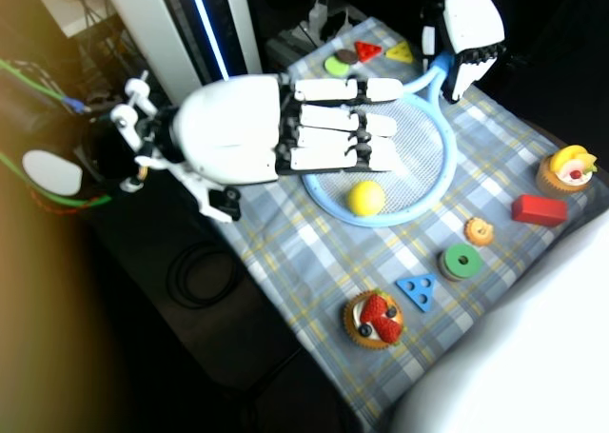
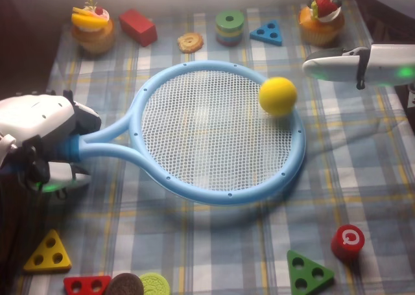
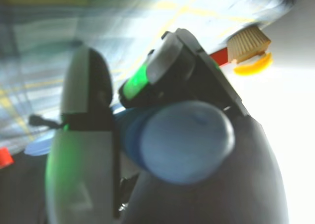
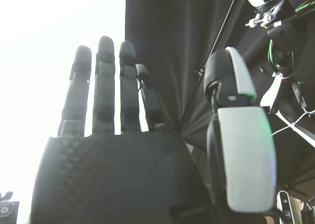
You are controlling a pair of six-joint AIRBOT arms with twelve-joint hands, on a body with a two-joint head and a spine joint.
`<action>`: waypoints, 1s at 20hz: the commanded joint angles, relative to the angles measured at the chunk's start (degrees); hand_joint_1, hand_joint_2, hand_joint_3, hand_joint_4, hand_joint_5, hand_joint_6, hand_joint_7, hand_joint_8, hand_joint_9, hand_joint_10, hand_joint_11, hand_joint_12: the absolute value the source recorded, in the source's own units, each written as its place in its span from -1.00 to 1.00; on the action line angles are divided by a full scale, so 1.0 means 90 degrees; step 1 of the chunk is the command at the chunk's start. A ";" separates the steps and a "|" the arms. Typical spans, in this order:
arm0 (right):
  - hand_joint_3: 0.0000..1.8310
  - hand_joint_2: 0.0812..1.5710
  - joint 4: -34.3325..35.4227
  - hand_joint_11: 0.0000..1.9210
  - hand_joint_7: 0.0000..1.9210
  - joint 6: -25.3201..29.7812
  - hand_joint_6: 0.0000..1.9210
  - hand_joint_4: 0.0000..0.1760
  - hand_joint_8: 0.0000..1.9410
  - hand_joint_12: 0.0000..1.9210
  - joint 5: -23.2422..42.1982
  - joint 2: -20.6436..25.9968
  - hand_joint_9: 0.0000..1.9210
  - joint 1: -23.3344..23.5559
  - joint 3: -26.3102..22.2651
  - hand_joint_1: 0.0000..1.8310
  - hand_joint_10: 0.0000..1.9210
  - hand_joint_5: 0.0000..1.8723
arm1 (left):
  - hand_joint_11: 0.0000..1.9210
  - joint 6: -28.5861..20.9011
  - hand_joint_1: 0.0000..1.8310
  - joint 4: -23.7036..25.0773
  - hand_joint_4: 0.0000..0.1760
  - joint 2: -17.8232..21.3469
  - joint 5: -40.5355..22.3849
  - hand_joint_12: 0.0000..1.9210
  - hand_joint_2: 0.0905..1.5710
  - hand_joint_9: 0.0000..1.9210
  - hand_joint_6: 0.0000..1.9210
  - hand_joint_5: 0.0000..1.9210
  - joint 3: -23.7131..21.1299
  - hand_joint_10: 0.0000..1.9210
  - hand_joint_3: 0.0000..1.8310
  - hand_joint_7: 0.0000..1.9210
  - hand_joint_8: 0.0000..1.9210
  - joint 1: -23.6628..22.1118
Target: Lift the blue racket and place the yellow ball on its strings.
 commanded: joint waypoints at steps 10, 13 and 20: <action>-1.00 0.49 0.0487 -0.87 -0.53 0.0004 -1.00 -0.70 -1.00 -0.70 0.0899 0.0083 -0.55 -0.0208 -0.0048 -0.31 -1.00 -0.85 | -0.98 -0.1597 -0.08 0.0874 1.00 0.0691 -0.2180 -0.34 0.12 -0.80 -1.00 -1.00 -0.0784 -0.98 -1.00 -0.98 -1.00 0.0268; -1.00 0.50 0.0663 -0.86 -0.54 -0.0050 -1.00 -0.76 -1.00 -0.69 0.1181 0.0193 -0.54 -0.0394 -0.0160 -0.28 -1.00 -0.83 | -1.00 -0.3135 -0.20 0.1571 1.00 0.1326 -0.3282 -0.82 0.11 -0.99 -1.00 -1.00 -0.1161 -1.00 -1.00 -1.00 -1.00 0.0623; -1.00 0.51 0.1692 -0.83 -0.53 -0.0713 -1.00 -0.54 -0.99 -0.65 0.2348 0.0712 -0.57 -0.1256 -0.0794 -0.29 -0.99 -0.81 | -1.00 -0.7965 -0.11 0.2433 1.00 0.1774 -0.5311 -1.00 -0.08 -1.00 -1.00 -1.00 -0.0583 -1.00 -1.00 -1.00 -1.00 0.1334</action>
